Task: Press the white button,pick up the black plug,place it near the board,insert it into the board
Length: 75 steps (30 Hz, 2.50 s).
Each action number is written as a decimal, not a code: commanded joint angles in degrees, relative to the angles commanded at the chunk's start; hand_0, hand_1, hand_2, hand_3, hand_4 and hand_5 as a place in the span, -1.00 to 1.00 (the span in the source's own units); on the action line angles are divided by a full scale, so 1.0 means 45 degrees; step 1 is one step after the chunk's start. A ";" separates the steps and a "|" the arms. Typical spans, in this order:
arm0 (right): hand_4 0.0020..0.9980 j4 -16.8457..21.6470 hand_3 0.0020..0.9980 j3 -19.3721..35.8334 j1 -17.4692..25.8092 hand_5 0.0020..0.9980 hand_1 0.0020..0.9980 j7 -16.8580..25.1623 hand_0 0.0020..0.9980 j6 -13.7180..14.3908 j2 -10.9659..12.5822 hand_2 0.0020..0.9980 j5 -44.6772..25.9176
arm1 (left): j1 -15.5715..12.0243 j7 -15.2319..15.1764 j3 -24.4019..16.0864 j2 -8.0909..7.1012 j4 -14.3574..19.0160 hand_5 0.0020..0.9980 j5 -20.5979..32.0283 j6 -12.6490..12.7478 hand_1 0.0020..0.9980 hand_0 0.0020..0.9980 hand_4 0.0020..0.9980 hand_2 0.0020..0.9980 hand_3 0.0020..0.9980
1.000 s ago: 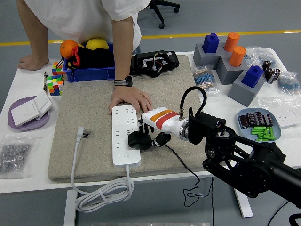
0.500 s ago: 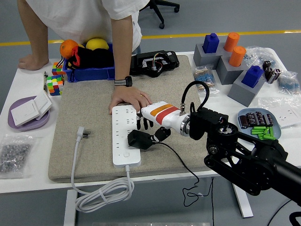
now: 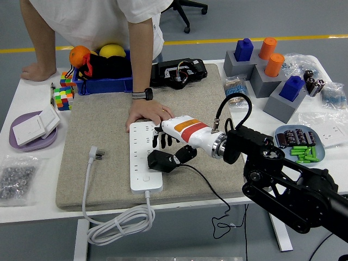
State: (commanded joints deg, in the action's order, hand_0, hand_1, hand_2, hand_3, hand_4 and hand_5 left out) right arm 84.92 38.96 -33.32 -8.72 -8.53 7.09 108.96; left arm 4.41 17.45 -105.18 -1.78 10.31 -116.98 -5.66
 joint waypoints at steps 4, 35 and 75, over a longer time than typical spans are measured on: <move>0.67 0.0527 0.14 0.0280 0.0769 -1.00 0.02 0.0499 -0.04 0.0087 0.0202 0.08 -0.1822 | -0.0012 -0.0005 0.0013 -0.0001 0.0000 -0.03 -0.0004 -0.0012 0.46 0.56 -0.01 0.36 0.53; 0.61 0.0744 0.59 0.1207 0.3419 -0.20 0.73 0.1393 0.83 0.0187 0.0456 0.64 -0.3610 | 0.0073 -0.0083 0.0217 0.0103 0.0000 -0.03 0.0310 0.0015 0.46 0.56 -0.01 0.36 0.52; 0.60 -0.0504 0.56 -0.0366 0.2081 -0.21 0.69 0.1788 0.81 0.0548 0.0187 0.60 -0.3409 | 0.0114 -0.0045 0.0153 0.0065 0.0000 -0.02 0.0277 -0.0019 0.46 0.56 0.00 0.36 0.53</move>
State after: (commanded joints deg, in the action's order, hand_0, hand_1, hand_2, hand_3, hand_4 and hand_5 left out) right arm 82.65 37.31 -23.96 -0.68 -6.06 7.93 93.62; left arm 4.92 17.25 -104.49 -1.49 10.31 -115.74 -5.74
